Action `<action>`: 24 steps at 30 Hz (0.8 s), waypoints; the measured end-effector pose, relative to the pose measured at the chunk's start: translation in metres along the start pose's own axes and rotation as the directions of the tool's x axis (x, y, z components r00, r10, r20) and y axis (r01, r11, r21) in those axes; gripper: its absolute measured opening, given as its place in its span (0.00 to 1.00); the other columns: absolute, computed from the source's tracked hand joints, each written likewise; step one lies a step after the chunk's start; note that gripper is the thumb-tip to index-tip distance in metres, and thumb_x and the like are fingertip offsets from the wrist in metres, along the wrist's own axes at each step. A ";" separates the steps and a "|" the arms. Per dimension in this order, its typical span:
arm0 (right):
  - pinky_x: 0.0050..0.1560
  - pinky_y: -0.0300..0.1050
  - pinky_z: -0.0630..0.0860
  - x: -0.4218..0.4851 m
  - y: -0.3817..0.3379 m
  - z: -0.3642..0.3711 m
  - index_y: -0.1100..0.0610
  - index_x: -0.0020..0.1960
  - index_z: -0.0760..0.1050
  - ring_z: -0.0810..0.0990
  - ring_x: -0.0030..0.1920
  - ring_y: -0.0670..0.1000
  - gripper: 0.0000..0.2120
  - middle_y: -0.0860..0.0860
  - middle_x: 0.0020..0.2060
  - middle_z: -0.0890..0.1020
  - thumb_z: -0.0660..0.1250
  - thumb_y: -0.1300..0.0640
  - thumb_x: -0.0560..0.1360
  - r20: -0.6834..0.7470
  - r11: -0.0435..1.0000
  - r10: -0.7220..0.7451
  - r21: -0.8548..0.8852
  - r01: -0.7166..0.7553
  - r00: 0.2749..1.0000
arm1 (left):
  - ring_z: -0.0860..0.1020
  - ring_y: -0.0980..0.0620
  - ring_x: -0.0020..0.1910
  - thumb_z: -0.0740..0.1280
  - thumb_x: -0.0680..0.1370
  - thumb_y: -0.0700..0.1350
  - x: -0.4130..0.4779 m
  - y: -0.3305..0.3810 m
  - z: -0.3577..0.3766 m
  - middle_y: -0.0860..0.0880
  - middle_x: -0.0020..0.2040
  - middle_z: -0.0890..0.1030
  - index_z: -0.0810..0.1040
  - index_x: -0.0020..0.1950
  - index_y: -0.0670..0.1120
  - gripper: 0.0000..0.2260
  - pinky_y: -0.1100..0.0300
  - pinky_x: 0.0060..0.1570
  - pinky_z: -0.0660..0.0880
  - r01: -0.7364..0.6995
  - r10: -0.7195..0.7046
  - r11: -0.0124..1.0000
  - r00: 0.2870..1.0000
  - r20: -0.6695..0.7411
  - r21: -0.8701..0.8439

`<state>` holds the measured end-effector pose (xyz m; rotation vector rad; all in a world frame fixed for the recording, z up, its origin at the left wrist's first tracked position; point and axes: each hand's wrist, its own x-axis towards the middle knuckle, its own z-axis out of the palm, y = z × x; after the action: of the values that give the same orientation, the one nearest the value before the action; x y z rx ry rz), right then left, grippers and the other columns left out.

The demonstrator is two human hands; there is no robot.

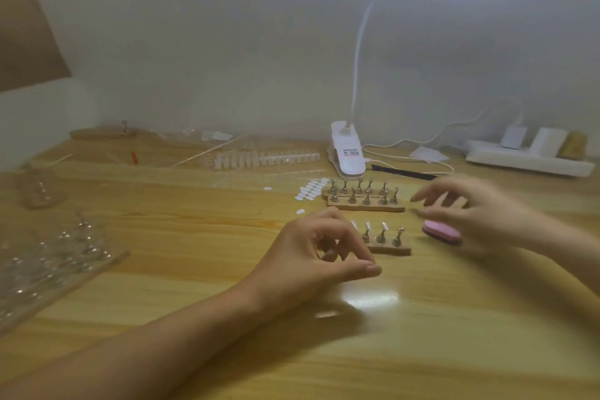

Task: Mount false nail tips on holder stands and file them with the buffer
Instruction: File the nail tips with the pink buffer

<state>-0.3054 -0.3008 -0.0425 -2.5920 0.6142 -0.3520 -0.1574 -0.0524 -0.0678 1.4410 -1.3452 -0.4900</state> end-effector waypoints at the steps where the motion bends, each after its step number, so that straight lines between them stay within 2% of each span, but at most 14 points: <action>1: 0.45 0.33 0.73 -0.006 0.004 0.005 0.45 0.53 0.80 0.78 0.47 0.44 0.11 0.46 0.49 0.79 0.73 0.46 0.71 0.034 1.000 0.015 -0.008 -0.015 0.999 | 0.70 0.61 0.35 0.78 0.69 0.46 0.000 0.000 0.000 0.59 0.39 0.76 0.85 0.39 0.50 0.04 0.68 0.36 0.68 0.003 -0.003 1.000 1.000 -0.005 0.000; 2: 0.49 0.36 0.74 -0.010 0.007 0.009 0.43 0.53 0.79 0.77 0.48 0.45 0.12 0.45 0.49 0.78 0.74 0.46 0.70 0.046 1.000 0.012 -0.019 -0.011 0.999 | 0.71 0.61 0.36 0.78 0.69 0.46 0.000 0.000 -0.001 0.59 0.40 0.76 0.85 0.39 0.50 0.04 0.68 0.37 0.69 0.004 -0.004 1.000 1.000 -0.010 -0.003; 4: 0.51 0.41 0.75 -0.015 0.012 0.013 0.41 0.51 0.78 0.78 0.48 0.45 0.09 0.46 0.49 0.77 0.74 0.52 0.74 0.000 0.999 -0.024 -0.031 0.024 1.000 | 0.73 0.59 0.37 0.77 0.68 0.49 0.000 0.000 -0.001 0.57 0.40 0.78 0.84 0.38 0.50 0.05 0.67 0.39 0.71 0.002 -0.002 1.000 0.999 -0.032 -0.009; 7: 0.49 0.40 0.76 -0.021 0.013 0.011 0.40 0.46 0.79 0.80 0.48 0.44 0.09 0.43 0.46 0.79 0.72 0.56 0.76 -0.096 0.998 -0.069 -0.012 0.069 0.993 | 0.74 0.58 0.38 0.76 0.68 0.51 0.002 -0.001 -0.003 0.55 0.40 0.80 0.83 0.38 0.50 0.06 0.67 0.40 0.72 0.001 -0.005 0.999 0.996 -0.093 -0.042; 9: 0.47 0.36 0.78 -0.026 0.005 0.003 0.41 0.49 0.79 0.82 0.46 0.43 0.05 0.43 0.45 0.80 0.71 0.51 0.75 -0.155 0.987 -0.111 0.101 0.127 0.982 | 0.74 0.58 0.37 0.74 0.70 0.51 0.003 -0.001 -0.002 0.53 0.40 0.81 0.82 0.39 0.51 0.05 0.69 0.39 0.71 0.005 -0.014 0.997 0.993 -0.114 -0.082; 11: 0.45 0.37 0.80 -0.032 -0.012 -0.004 0.42 0.53 0.78 0.86 0.45 0.47 0.09 0.44 0.46 0.81 0.71 0.46 0.72 -0.155 0.942 -0.155 0.274 0.193 0.976 | 0.72 0.60 0.34 0.73 0.72 0.49 0.003 0.001 -0.001 0.54 0.39 0.81 0.80 0.39 0.52 0.04 0.71 0.37 0.70 0.006 -0.018 0.994 0.994 -0.112 -0.106; 13: 0.39 0.41 0.82 -0.041 -0.030 -0.002 0.44 0.54 0.77 0.86 0.44 0.50 0.13 0.47 0.46 0.82 0.73 0.47 0.70 -0.134 0.880 -0.221 0.400 0.257 0.966 | 0.70 0.61 0.31 0.72 0.73 0.49 0.002 0.003 0.000 0.56 0.37 0.78 0.79 0.39 0.53 0.04 0.71 0.32 0.68 0.021 -0.040 0.987 0.993 -0.111 -0.160; 15: 0.34 0.41 0.81 -0.051 -0.046 0.012 0.46 0.54 0.77 0.84 0.43 0.49 0.15 0.50 0.46 0.83 0.76 0.50 0.69 -0.131 0.833 -0.273 0.463 0.303 0.953 | 0.69 0.60 0.29 0.72 0.74 0.49 0.001 0.005 0.003 0.56 0.36 0.77 0.78 0.41 0.51 0.05 0.70 0.28 0.66 0.045 -0.068 0.972 0.994 -0.091 -0.231; 17: 0.35 0.44 0.81 -0.060 -0.058 0.028 0.47 0.52 0.78 0.84 0.44 0.49 0.16 0.52 0.46 0.84 0.77 0.52 0.67 -0.114 0.792 -0.261 0.542 0.280 0.959 | 0.69 0.60 0.30 0.72 0.75 0.47 0.000 0.006 0.007 0.57 0.35 0.77 0.78 0.43 0.48 0.05 0.69 0.27 0.65 0.058 -0.077 0.959 0.995 -0.058 -0.277; 20: 0.45 0.55 0.81 -0.067 -0.068 0.045 0.52 0.52 0.77 0.85 0.49 0.54 0.16 0.53 0.47 0.85 0.79 0.56 0.67 -0.057 0.739 -0.227 0.641 0.210 0.972 | 0.68 0.60 0.29 0.71 0.76 0.44 -0.002 0.007 0.012 0.57 0.34 0.76 0.79 0.43 0.47 0.04 0.69 0.27 0.65 0.059 -0.069 0.961 0.997 -0.028 -0.271; 24: 0.47 0.52 0.83 -0.070 -0.076 0.057 0.62 0.49 0.76 0.85 0.48 0.61 0.15 0.59 0.46 0.86 0.77 0.62 0.67 -0.023 0.604 -0.159 0.789 0.116 0.987 | 0.67 0.57 0.29 0.71 0.74 0.46 -0.001 0.008 0.012 0.53 0.38 0.77 0.79 0.40 0.50 0.04 0.69 0.27 0.65 0.068 -0.078 0.969 0.996 -0.034 -0.239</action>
<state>-0.3194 -0.1859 -0.0656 -1.7613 0.1512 -0.4753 -0.1715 -0.0547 -0.0657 1.2983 -1.1599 -0.6424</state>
